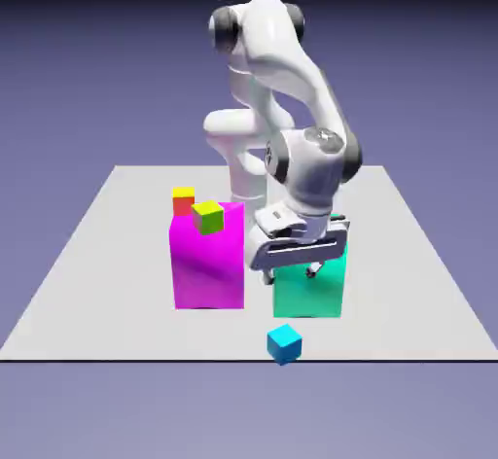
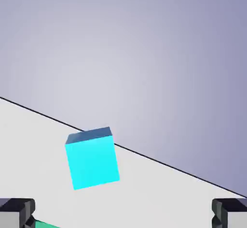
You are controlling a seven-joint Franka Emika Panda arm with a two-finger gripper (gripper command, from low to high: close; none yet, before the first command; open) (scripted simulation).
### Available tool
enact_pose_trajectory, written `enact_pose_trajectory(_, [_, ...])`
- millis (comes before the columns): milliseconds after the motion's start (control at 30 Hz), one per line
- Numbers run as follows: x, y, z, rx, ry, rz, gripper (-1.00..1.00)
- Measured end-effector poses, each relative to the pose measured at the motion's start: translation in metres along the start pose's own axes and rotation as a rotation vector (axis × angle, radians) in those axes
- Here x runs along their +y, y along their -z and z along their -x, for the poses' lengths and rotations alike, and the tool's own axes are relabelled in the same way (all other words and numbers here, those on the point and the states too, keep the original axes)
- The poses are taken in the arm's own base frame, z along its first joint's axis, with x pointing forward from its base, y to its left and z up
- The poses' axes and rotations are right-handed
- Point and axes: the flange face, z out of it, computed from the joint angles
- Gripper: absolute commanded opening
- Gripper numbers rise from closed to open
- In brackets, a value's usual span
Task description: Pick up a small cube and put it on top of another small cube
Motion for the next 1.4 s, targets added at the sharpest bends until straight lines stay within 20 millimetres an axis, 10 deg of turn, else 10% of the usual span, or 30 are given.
enact_pose_trajectory(500, [-0.072,-0.130,-0.031,-0.417,0.163,0.367,0.00])
enact_pose_trajectory(700, [-0.060,-0.190,-0.016,-0.427,0.164,0.376,0.00])
enact_pose_trajectory(733, [-0.058,-0.195,-0.014,-0.428,0.164,0.376,-1.00])
enact_pose_trajectory(800, [-0.058,-0.195,-0.014,-0.429,0.164,0.375,-1.00])
enact_pose_trajectory(967, [-0.064,-0.127,-0.033,-0.434,0.144,0.375,-1.00])
enact_pose_trajectory(1400, [0.145,0.005,-0.016,-0.590,-0.298,0.286,-1.00])
